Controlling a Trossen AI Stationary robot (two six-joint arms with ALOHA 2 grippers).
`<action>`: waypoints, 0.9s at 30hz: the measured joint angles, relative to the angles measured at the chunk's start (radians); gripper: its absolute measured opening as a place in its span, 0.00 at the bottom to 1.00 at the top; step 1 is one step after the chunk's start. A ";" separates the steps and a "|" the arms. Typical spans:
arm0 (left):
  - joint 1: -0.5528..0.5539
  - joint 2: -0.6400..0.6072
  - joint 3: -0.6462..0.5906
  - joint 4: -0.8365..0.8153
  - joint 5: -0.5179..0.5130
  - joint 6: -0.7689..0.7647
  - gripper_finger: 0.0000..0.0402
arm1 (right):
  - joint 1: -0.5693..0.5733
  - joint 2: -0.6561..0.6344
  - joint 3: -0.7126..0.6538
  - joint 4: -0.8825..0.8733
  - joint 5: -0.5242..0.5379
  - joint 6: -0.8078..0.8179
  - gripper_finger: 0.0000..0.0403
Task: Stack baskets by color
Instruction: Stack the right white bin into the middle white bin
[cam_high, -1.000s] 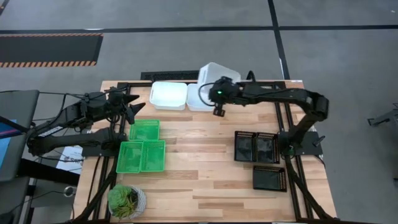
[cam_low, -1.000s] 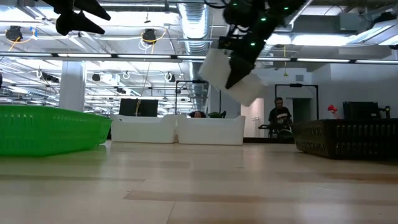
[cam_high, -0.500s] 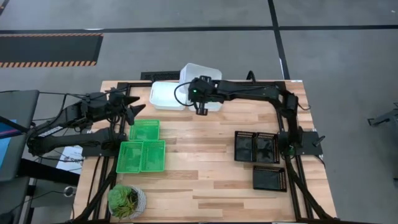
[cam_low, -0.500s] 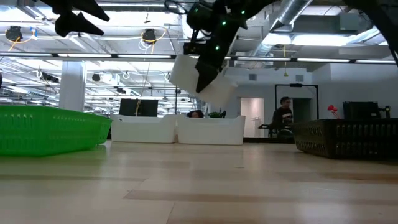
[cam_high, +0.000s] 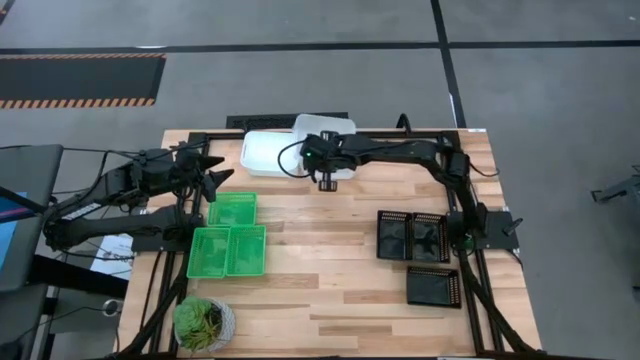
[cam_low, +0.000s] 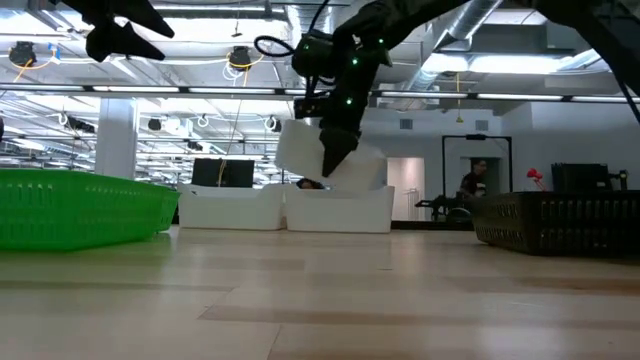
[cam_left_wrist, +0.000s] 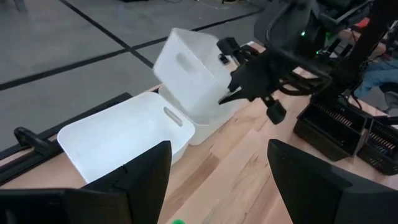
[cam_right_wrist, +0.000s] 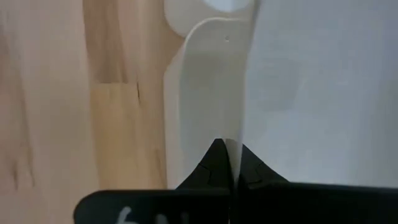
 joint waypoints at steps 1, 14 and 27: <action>0.000 0.000 0.000 -0.002 0.000 0.000 0.64 | 0.000 0.006 0.000 -0.001 0.001 0.002 0.00; 0.000 0.000 0.000 -0.009 -0.001 -0.031 0.64 | -0.022 0.026 0.000 -0.119 -0.007 -0.001 0.00; 0.000 0.000 0.000 -0.009 -0.002 -0.034 0.64 | -0.056 0.030 0.000 -0.148 -0.111 0.003 0.00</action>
